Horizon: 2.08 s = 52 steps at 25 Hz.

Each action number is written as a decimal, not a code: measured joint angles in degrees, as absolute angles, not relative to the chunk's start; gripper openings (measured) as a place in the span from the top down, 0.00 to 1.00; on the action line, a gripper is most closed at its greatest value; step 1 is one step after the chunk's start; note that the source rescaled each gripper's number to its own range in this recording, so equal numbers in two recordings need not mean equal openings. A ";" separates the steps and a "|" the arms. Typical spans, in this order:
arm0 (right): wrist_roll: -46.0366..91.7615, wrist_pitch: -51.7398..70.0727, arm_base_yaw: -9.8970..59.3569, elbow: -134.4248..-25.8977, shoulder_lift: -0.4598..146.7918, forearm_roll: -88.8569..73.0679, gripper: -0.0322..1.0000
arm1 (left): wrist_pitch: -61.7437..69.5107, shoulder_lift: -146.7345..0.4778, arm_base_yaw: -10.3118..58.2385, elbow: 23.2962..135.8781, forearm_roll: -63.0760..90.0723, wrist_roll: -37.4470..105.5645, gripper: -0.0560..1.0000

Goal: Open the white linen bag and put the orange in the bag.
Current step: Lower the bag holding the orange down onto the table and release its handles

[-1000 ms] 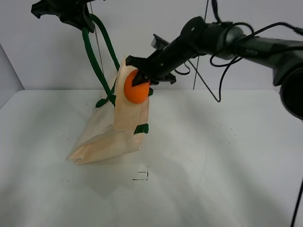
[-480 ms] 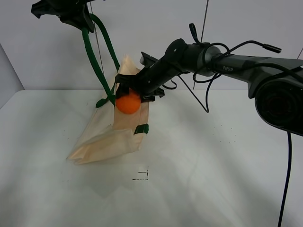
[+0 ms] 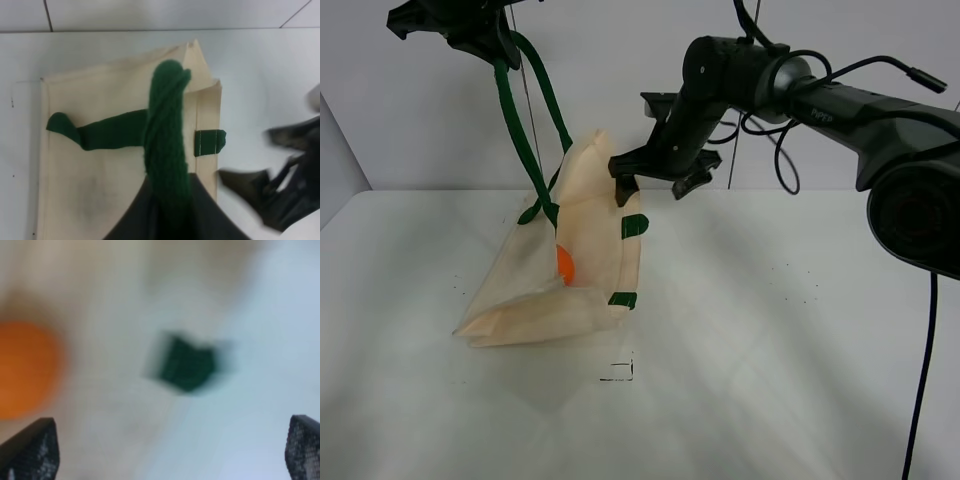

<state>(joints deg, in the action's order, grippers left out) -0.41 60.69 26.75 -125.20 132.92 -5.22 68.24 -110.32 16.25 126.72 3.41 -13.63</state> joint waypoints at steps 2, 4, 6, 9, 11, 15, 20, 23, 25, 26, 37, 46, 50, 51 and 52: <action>-1.49 62.29 26.19 -125.98 132.73 -1.33 0.00 | 68.24 -110.30 16.25 126.72 3.41 -13.63 0.95; -1.85 63.42 25.07 -126.05 132.73 -0.34 0.00 | 68.24 -110.30 16.25 126.72 3.41 -13.60 0.95; -1.85 64.49 23.43 -126.05 132.92 0.00 0.00 | 68.24 -110.30 16.25 126.72 3.41 -13.56 0.95; -1.80 66.77 19.70 -126.05 133.10 0.00 0.00 | 68.24 -110.30 16.25 126.72 3.41 -13.56 0.95; -1.62 68.04 16.28 -126.05 133.10 0.00 0.00 | 68.24 -110.30 16.25 126.72 3.41 -13.56 0.95; -1.14 69.17 9.41 -126.05 133.10 0.36 0.00 | 68.24 -110.30 16.25 126.72 3.41 -13.56 0.95; -1.14 69.22 4.20 -126.05 133.10 0.56 0.00 | 68.24 -110.30 16.25 126.72 3.41 -13.56 0.95; -1.09 69.29 3.87 -126.05 133.10 0.37 0.00 | 68.24 -110.30 16.25 126.72 3.41 -13.56 0.95; -0.97 69.29 3.99 -125.46 132.54 0.00 0.00 | 68.24 -110.30 16.25 126.72 3.41 -13.56 0.95; -0.96 69.29 3.99 -124.50 131.97 0.00 0.00 | 68.24 -110.30 16.25 126.72 3.41 -13.56 0.95; -0.74 69.20 3.99 -88.53 105.67 0.00 0.00 | 68.24 -110.30 16.25 126.72 3.41 -13.54 0.95; -0.74 69.31 4.04 -52.36 70.39 0.00 0.00 | 68.24 -110.30 16.25 126.72 3.41 -13.54 0.95; -0.54 65.39 4.04 -41.00 53.96 0.00 0.00 | 68.24 -110.30 16.25 126.72 3.41 -13.54 0.95; -0.46 63.37 4.04 -38.92 50.26 0.00 0.00 | 68.24 -110.30 16.25 126.72 3.41 -13.54 0.95; 0.00 61.75 4.04 -36.63 45.88 0.00 0.00 | 68.24 -110.30 16.25 126.72 3.41 -13.54 0.95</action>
